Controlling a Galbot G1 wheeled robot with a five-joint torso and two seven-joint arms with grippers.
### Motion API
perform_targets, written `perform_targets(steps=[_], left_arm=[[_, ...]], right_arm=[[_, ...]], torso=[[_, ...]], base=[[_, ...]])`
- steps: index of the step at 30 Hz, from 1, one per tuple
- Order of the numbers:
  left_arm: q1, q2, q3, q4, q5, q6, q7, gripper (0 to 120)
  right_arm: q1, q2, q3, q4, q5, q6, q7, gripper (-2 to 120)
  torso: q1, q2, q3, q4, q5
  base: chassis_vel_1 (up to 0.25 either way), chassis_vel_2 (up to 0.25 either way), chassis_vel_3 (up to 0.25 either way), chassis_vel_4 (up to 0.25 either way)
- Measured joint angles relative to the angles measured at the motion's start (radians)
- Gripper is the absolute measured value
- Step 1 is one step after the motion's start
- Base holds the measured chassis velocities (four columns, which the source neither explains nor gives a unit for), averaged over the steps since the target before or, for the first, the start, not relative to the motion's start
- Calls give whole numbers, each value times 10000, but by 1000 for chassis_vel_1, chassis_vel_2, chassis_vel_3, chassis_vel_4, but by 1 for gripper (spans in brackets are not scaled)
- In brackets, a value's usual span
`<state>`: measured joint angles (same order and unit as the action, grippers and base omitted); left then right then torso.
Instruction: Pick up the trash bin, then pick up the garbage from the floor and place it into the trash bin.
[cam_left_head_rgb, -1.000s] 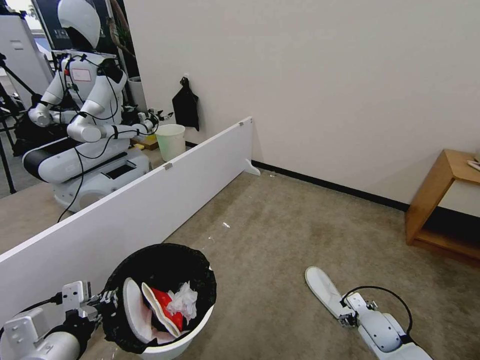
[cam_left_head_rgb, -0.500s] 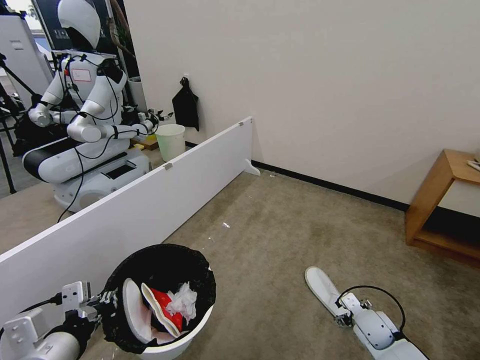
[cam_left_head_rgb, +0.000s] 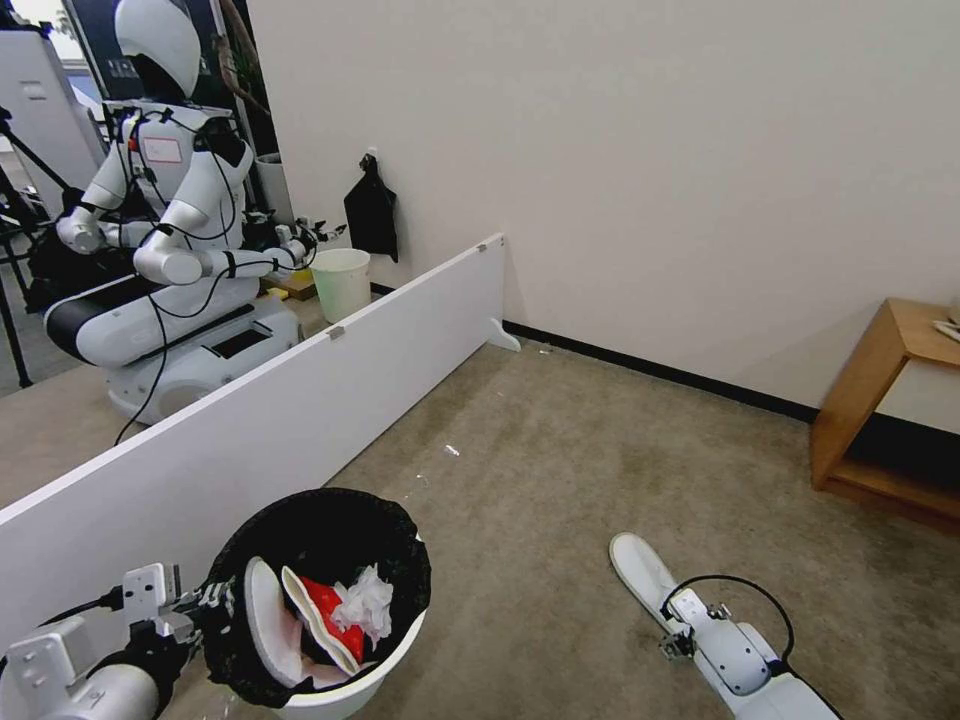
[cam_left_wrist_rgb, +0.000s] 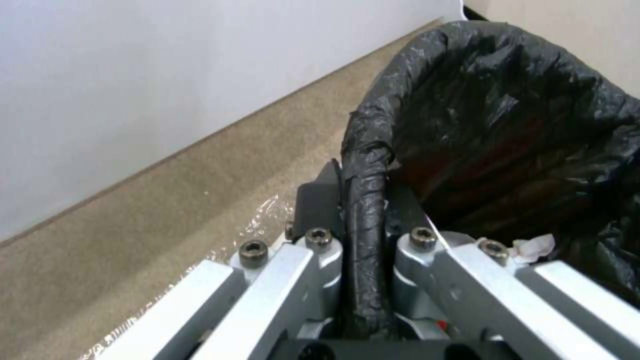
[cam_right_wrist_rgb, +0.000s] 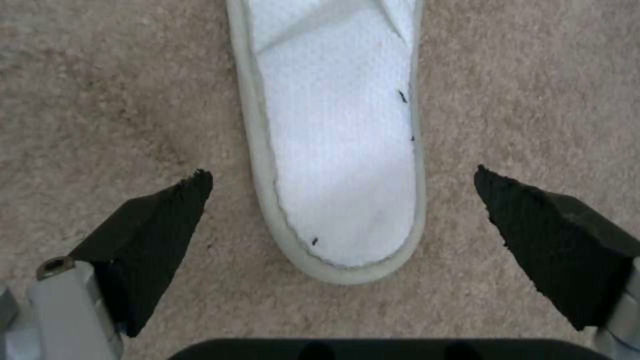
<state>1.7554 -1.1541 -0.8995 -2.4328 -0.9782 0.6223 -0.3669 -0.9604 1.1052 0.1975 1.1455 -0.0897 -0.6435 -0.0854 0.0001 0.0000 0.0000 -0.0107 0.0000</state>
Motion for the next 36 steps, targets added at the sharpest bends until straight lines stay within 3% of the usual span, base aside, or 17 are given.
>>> perform_targets(steps=[27, 30, 32, 36], left_arm=[[1, -20, 15, 9, 6, -6, 0, 4], [0, -17, 14, 11, 5, -7, -1, 4], [-2, -14, 14, 17, 6, -9, -2, 4], [-19, -15, 19, 26, 6, -9, -4, 4]], right_arm=[[465, 241, 302, -1066, -136, 413, -192, 99], [494, 253, 322, -1132, -155, 537, -263, 92], [521, 254, 344, -1178, -232, 643, -325, 79], [532, 245, 350, -1186, -281, 671, -356, 69]], torso=[[-1, 1, 0, -4, -7], [-1, 3, -1, 0, 0], [-1, 2, -1, 2, 0], [-1, 2, 0, 3, 4]], base=[[0, 0, 0, 0], [0, 0, 0, 0], [0, 0, 0, 0], [0, 0, 0, 0]])
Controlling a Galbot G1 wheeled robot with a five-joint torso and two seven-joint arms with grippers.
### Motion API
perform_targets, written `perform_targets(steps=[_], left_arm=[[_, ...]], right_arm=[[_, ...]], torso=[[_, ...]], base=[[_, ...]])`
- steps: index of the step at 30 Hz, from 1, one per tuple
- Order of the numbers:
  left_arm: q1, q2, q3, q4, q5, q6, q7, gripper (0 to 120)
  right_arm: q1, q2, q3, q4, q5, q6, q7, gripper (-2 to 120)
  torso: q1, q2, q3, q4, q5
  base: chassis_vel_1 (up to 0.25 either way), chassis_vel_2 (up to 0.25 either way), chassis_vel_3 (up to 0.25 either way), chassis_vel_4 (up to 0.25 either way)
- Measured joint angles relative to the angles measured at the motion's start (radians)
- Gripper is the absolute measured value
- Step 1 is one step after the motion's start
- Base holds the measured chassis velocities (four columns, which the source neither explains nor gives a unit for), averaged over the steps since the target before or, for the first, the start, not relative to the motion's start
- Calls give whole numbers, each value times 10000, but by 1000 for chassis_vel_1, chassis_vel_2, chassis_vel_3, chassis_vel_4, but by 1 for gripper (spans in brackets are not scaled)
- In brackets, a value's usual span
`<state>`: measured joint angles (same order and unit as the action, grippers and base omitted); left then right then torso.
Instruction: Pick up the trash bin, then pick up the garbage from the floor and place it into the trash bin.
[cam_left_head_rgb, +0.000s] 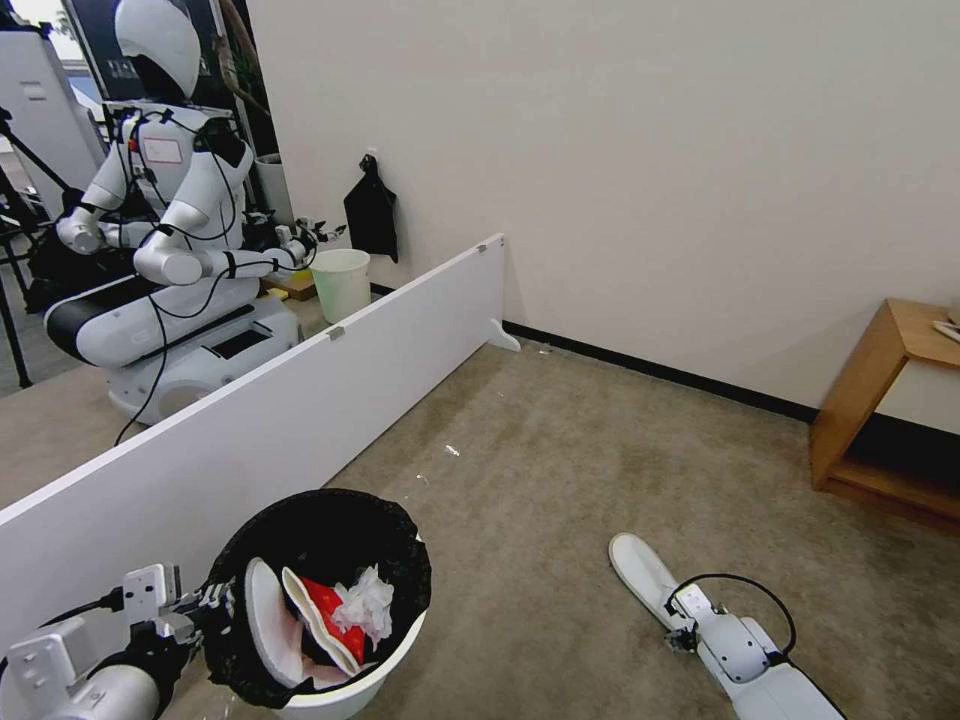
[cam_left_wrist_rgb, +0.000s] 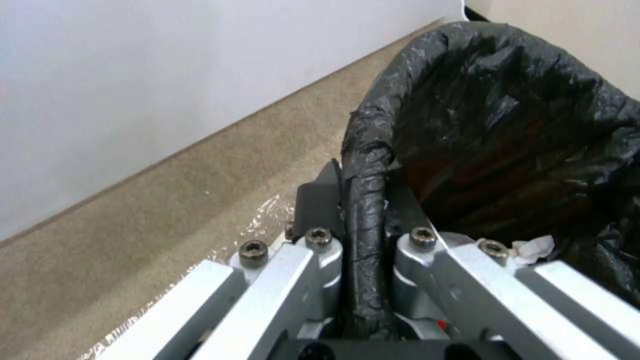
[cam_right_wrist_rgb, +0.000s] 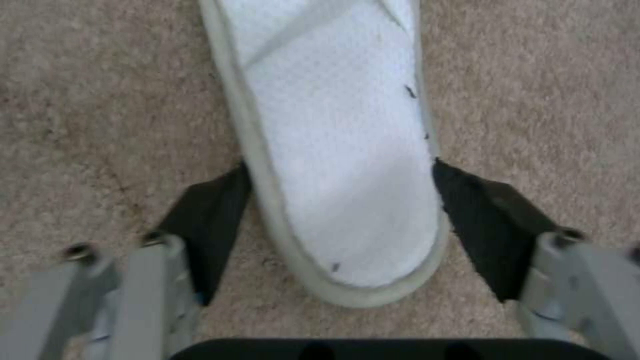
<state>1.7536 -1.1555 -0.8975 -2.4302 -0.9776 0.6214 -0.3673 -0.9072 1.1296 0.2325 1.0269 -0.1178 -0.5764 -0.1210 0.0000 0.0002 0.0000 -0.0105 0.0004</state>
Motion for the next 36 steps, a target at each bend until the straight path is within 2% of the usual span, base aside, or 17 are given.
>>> perform_targets(steps=[2, 3, 5, 6, 8, 9, 12, 16, 17, 18, 32, 36], left_arm=[[-12, 0, 9, 8, 1, -1, -1, 4], [-12, 0, 9, 8, 1, -1, -1, 4], [-20, 0, 10, 12, 2, -2, -2, 4], [-20, 0, 10, 12, 2, -2, -2, 4], [-21, 1, 12, 20, 2, -1, -2, 4], [-21, 1, 12, 20, 2, -1, -2, 4], [-28, 2, 17, 27, 4, -1, -2, 4], [-29, 4, 17, 27, 4, -2, -2, 4], [-31, 10, 17, 27, 4, -2, -2, 4], [-30, 14, 14, 26, 3, -4, -2, 4], [-34, 35, -5, 10, -34, -8, 1, 4], [-38, 40, -7, 7, -42, -10, 2, 4]], right_arm=[[2, -30, 14, -1, -35, 1, -17, 59], [2, -30, 14, -1, -35, 1, -17, 59], [1, -68, 34, -1, -52, 1, -31, 47], [1, -68, 34, -1, -52, 1, -31, 47], [-2, -87, 53, 0, -53, 1, -39, 37], [-2, -87, 53, 0, -53, 1, -39, 37], [-28, -104, 63, 20, -52, 0, -48, 22], [-33, -105, 67, 26, -51, -3, -49, 18], [-40, -108, 73, 36, -48, -8, -49, 6], [-42, -111, 75, 41, -44, -12, -49, 1], [-13, -219, 105, 100, 17, -68, -49, 0], [-180, -465, 247, 603, 232, -181, -47, 0]], torso=[[0, 0, 0, -3, -1], [0, 0, 0, -3, -1], [0, 0, 0, -6, -4], [0, 0, 0, -6, -4], [0, 0, 0, -4, -4], [0, 0, 0, -4, -4], [0, 0, 0, -4, -4], [0, 0, 0, -4, -3], [0, 0, 0, -3, -4], [0, 0, 0, -3, -4], [0, -3, 0, -3, -4], [0, -3, 0, -3, -2]], base=[[0, 0, 0, 0], [0, 0, 0, 0], [0, 0, 0, 0], [0, 0, 0, 0], [0, 0, 0, 0], [0, 0, 0, 0], [0, 0, 0, 0], [0, 0, 0, 0], [0, 0, 0, 0], [0, 0, 0, 0], [0, 0, 0, 0], [0, 0, 0, 0]])
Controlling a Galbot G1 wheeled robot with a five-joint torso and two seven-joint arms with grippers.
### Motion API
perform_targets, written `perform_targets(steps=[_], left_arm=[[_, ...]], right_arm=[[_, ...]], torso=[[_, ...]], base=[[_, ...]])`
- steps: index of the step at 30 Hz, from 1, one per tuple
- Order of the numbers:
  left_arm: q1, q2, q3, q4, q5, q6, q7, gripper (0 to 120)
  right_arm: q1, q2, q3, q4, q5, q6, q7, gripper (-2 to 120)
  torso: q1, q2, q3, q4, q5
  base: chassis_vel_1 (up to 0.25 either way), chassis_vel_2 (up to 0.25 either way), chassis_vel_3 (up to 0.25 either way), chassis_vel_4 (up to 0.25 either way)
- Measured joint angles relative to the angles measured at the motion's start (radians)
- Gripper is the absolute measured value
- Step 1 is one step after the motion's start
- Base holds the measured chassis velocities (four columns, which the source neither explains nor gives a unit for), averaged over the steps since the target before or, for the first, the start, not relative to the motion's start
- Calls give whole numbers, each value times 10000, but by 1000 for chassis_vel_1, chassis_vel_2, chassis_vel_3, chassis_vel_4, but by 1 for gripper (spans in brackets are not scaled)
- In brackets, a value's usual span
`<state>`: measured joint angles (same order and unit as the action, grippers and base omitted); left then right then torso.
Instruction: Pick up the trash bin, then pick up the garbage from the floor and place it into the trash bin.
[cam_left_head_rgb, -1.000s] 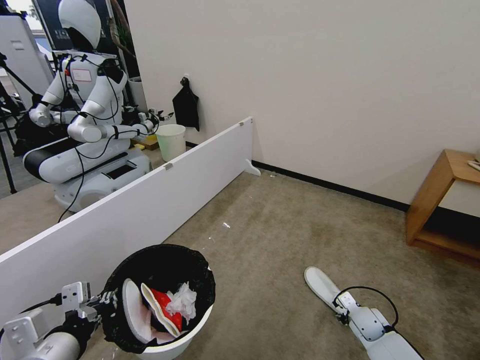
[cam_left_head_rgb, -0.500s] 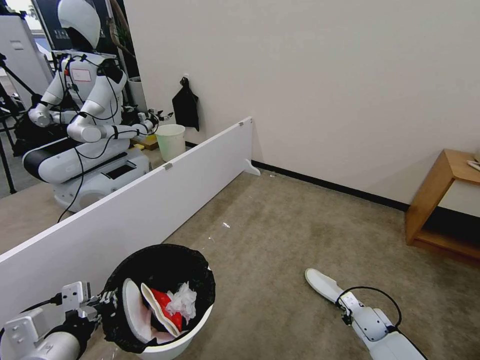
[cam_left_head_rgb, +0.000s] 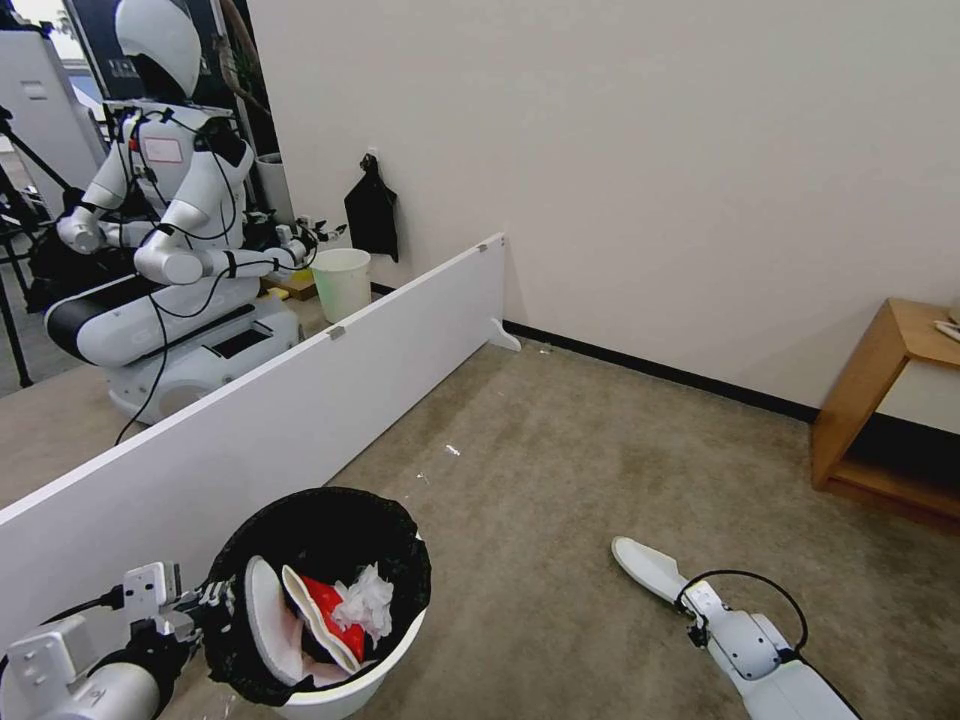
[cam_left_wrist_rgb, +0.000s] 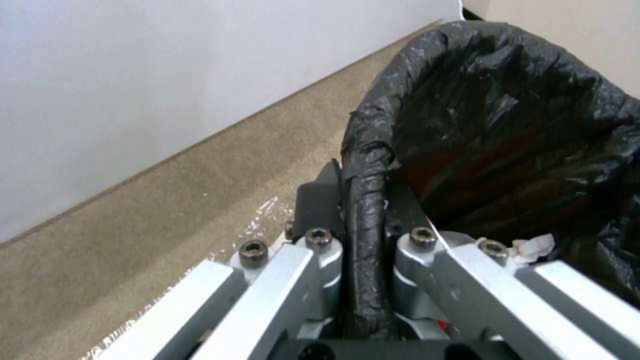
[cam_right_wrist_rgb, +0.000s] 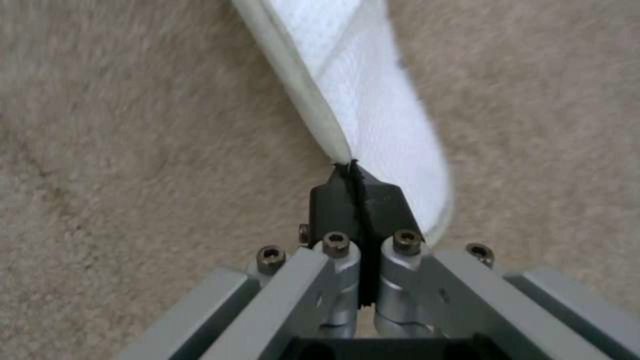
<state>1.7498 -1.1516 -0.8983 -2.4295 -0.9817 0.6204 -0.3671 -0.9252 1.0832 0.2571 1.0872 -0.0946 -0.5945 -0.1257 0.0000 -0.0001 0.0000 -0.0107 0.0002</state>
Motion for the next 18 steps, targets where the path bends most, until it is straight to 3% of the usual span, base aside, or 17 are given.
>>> perform_targets(steps=[18], left_arm=[[-185, 96, 160, 70, -81, -3, -34, 4]], right_arm=[[-1383, -1633, 1359, 4316, 1800, -92, -59, 0]], torso=[[0, 0, -1, -1, 0]], base=[[0, 0, 0, 0]])
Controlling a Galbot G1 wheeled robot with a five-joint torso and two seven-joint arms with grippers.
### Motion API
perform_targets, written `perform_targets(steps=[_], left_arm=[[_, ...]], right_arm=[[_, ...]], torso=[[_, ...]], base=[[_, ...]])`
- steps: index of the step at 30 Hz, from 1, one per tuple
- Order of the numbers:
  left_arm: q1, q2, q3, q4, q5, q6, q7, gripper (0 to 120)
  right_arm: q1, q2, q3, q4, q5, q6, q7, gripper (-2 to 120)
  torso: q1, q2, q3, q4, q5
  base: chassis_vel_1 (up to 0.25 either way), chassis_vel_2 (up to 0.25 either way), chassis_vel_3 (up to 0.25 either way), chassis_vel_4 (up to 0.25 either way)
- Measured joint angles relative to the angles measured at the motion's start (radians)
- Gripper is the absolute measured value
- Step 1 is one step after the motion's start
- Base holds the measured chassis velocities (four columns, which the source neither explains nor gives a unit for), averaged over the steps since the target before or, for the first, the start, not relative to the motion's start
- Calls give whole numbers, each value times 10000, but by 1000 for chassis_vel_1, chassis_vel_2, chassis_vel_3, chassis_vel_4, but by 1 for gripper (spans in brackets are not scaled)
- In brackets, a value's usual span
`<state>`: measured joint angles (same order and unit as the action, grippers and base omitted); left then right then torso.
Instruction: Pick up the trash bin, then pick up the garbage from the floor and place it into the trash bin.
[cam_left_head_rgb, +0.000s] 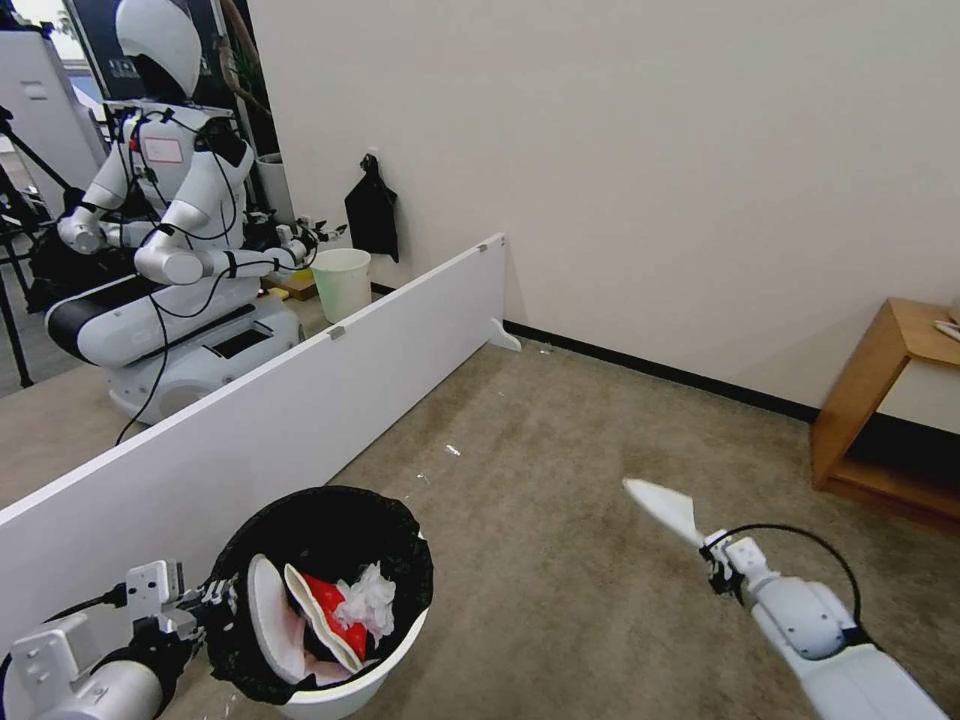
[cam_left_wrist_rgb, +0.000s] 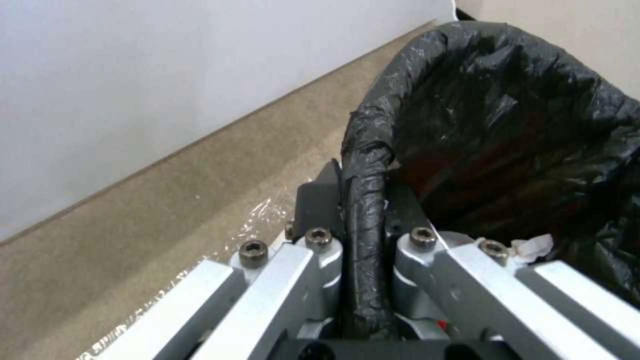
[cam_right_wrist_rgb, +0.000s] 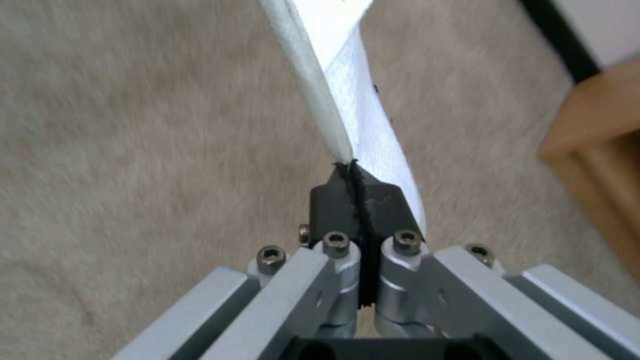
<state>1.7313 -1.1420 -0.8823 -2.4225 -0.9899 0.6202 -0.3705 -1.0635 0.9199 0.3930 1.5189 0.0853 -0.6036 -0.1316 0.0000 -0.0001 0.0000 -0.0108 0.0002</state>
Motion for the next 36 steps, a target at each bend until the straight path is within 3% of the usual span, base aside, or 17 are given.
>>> perform_targets(steps=[2, 10, 13, 19, 24, 28, 36], left_arm=[[-9, 3, 7, 5, -3, 0, -1, 4], [-356, 171, 368, 255, -63, -25, 13, 4], [-381, 184, 390, 264, -74, -27, 15, 4], [-594, 290, 603, 339, -213, -33, 17, 4], [-874, 389, 1067, 466, -216, -32, 18, 4], [-967, 384, 1366, 537, -123, -33, 15, 4], [-919, 314, 1533, 495, -32, -30, 14, 4]], right_arm=[[-26, -21, 26, 67, 28, -4, 4, 0], [-1247, -576, 1176, 2876, 1719, 308, 207, 0], [-1298, -593, 1227, 2991, 1821, 343, 211, 0], [-1789, -767, 1724, 4248, 3337, 760, 199, 0], [-2156, -952, 2003, 5669, 4895, 1495, 82, 0], [-1880, -1117, 1905, 6490, 6264, 2131, -84, 0], [-915, -1077, 913, 7056, 7798, 2844, -552, 0]], torso=[[0, 0, 0, -1, 0], [0, 0, 0, 0, -3], [0, 0, 0, 1, -3], [0, 0, 0, 0, -2], [0, 0, 0, -2, -3], [0, 1, 0, -1, -4], [0, 1, 0, 1, -1]], base=[[0, 0, 0, 0], [0, 0, 0, 0], [0, 0, 0, 0], [0, 0, 0, 0], [0, 0, 0, 0], [0, 0, 0, 0], [0, 0, 0, 0]])
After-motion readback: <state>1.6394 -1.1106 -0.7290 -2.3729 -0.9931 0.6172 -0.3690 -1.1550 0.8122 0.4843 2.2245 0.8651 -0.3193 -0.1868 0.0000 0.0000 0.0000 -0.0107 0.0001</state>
